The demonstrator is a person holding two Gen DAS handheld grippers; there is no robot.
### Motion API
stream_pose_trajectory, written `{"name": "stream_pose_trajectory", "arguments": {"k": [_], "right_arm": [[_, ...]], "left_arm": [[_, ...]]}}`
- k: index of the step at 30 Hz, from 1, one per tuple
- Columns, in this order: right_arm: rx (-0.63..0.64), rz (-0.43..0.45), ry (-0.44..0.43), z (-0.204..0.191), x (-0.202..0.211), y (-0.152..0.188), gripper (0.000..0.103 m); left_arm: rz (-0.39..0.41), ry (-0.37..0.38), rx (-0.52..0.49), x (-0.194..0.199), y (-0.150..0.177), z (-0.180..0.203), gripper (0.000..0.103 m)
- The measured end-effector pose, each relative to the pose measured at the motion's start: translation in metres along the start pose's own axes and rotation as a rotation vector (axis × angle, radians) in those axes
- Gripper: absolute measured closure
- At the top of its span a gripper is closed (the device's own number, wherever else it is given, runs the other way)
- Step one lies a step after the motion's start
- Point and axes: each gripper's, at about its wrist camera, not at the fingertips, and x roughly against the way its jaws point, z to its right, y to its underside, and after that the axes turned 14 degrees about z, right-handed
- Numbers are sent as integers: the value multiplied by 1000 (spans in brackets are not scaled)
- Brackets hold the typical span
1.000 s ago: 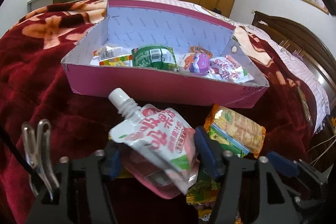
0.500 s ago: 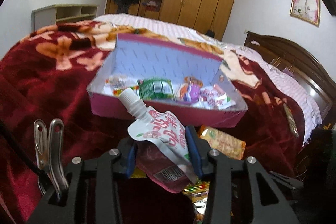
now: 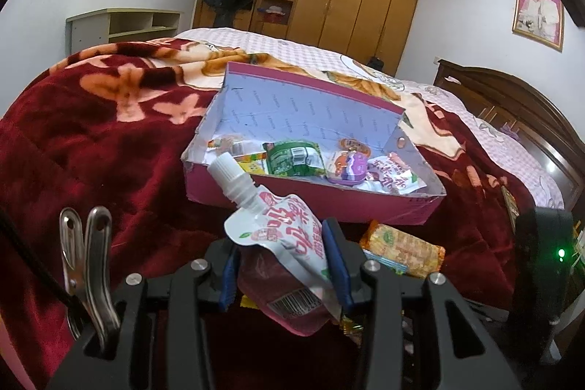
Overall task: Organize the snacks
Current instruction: 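Grasp the white spout pouch with the left tool while the right tool grasps the green pea bag, then carry the spout pouch and green pea bag over the pink box with both tools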
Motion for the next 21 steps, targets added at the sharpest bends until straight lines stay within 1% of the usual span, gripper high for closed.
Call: {"name": "stream_pose_trajectory", "arguments": {"k": [2, 3, 4, 5, 9, 14, 16, 21], "right_arm": [[-15, 4, -4, 1, -2, -1, 44], [-21, 6, -4, 2, -3, -2, 48], [-24, 8, -1, 2, -4, -2, 55], [-21, 11, 6, 3, -4, -2, 59], [-8, 25, 8, 0, -2, -2, 65], [31, 63, 4, -5, 10, -2, 67], [44, 78, 5, -6, 15, -2, 70], [78, 125, 3, -12, 26, -5, 70]], "left_arm": [[2, -3, 5, 0, 0, -3, 60], [2, -4, 8, 0, 0, -4, 60], [0, -5, 11, -1, 1, -5, 60], [-2, -6, 13, -1, 1, -6, 60], [-10, -7, 18, -3, 2, -7, 60], [1, -6, 12, 0, 0, -6, 60], [8, -4, 7, 2, -2, -4, 60], [17, -1, -5, 7, -4, 1, 60]]}}
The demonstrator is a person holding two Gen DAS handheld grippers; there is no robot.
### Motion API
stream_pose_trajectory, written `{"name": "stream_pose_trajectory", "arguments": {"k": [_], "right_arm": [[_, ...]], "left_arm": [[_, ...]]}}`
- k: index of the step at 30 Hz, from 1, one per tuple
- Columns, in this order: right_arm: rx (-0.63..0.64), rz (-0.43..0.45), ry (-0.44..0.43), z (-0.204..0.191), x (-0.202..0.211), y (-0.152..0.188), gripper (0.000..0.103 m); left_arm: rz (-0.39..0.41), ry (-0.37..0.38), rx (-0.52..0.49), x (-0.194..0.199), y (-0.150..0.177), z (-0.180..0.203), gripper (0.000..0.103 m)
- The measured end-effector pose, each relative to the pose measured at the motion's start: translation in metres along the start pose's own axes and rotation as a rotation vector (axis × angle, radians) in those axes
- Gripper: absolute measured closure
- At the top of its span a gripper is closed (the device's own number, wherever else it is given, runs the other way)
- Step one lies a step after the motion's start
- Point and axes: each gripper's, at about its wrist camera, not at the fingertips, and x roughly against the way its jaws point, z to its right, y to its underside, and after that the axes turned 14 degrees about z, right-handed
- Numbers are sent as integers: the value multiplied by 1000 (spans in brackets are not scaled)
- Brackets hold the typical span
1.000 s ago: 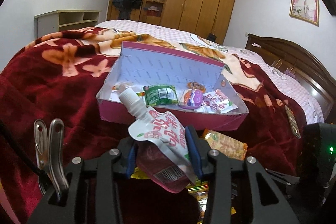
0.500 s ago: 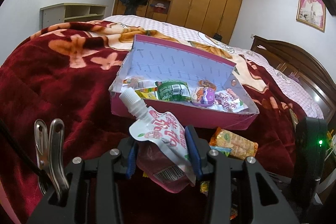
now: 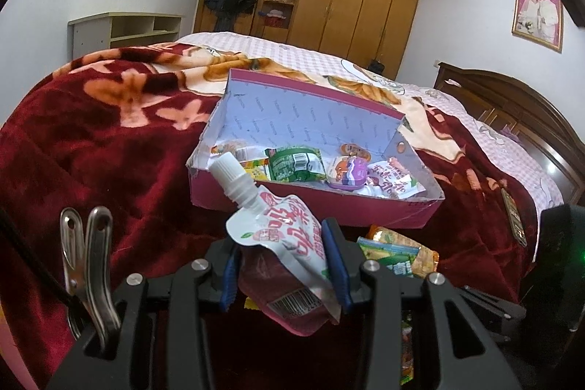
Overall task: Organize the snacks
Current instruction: 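Carry the spout pouch and green pea bag over the pink box with both tools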
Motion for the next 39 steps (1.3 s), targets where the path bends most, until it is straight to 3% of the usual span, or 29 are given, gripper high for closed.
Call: {"name": "stream_pose_trajectory", "arguments": {"k": [21, 28, 39], "right_arm": [[39, 62, -49, 5, 12, -32, 70], [34, 85, -37, 17, 12, -45, 70], [40, 127, -18, 24, 8, -66, 70]], "left_arm": [[16, 7, -62, -13, -28, 20, 60], [44, 9, -95, -35, -53, 26, 60], [14, -2, -101, -91, -73, 24, 60]]}}
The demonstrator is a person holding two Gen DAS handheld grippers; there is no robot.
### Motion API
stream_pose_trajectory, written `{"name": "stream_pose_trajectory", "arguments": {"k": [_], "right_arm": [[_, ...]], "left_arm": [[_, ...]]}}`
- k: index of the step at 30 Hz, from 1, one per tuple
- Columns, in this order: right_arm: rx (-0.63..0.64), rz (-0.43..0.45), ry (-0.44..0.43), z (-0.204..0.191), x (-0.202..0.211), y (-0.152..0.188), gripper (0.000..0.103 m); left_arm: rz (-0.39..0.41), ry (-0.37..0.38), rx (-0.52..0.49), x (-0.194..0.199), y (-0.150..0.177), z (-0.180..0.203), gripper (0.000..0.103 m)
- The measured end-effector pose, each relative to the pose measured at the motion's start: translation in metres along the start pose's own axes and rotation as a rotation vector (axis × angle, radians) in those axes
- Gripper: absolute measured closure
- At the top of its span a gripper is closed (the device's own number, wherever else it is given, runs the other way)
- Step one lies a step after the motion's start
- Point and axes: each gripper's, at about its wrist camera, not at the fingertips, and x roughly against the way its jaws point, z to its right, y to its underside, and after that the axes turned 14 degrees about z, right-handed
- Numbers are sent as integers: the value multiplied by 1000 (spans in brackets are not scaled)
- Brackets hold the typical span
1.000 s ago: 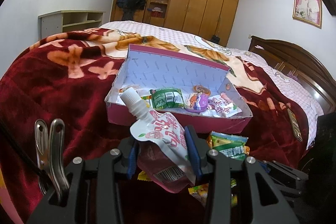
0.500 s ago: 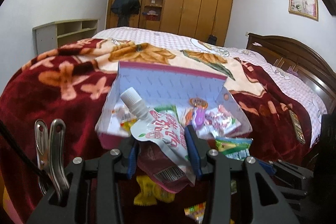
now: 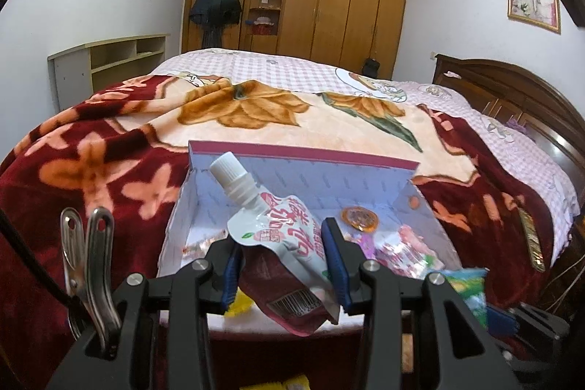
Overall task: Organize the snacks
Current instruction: 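Carry the spout pouch and green pea bag over the pink box with both tools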
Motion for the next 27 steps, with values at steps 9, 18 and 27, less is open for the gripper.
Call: {"name": "stream_pose_trajectory", "arguments": {"k": [9, 18, 27], "right_arm": [[-10, -7, 1, 8, -12, 1, 70], [-36, -27, 10, 19, -27, 4, 70], [-36, -31, 3, 20, -33, 4, 70]], "left_arm": [[-37, -33, -20, -47, 3, -8, 60], [-71, -84, -34, -72, 14, -19, 59], [-75, -115, 10, -76, 25, -30, 40]]}}
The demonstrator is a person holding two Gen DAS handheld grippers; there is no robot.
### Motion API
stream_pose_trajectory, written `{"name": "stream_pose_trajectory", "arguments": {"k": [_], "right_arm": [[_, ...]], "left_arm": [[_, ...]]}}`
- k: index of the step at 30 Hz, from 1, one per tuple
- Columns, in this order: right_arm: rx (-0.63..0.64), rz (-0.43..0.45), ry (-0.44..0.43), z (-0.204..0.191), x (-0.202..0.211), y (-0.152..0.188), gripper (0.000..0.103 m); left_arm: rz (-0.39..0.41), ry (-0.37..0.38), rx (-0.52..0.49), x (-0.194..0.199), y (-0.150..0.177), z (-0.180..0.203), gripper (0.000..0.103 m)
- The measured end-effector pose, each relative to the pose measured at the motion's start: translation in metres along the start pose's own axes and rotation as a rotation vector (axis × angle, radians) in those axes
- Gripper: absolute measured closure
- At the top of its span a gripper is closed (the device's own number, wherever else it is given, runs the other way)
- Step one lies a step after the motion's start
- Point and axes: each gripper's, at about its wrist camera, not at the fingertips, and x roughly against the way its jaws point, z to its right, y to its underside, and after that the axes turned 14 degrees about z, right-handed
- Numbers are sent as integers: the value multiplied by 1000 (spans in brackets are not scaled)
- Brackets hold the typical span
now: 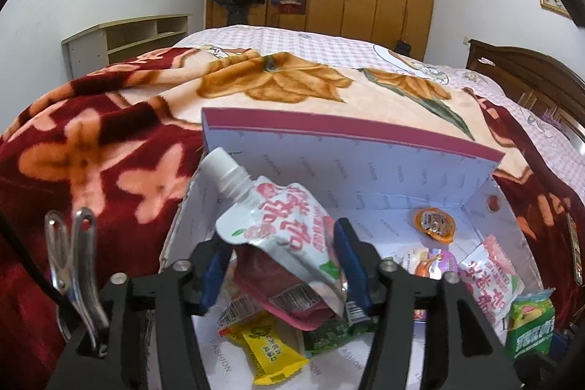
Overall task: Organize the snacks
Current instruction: 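Carry the spout pouch and green pea bag over the pink box with both tools, then lower the spout pouch and pea bag into the box and open both tools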
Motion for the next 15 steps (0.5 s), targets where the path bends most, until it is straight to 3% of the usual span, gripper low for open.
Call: {"name": "stream_pose_trajectory", "arguments": {"k": [4, 10, 15], "right_arm": [[4, 0, 1, 0, -1, -4, 70], [20, 24, 13, -1, -5, -17, 70], [31, 49, 39, 2, -16, -32, 70]], "left_arm": [[-40, -5, 30, -7, 5, -7, 34], [-21, -14, -34, -6, 11, 0, 27], [-12, -7, -27, -5, 12, -1, 27]]}}
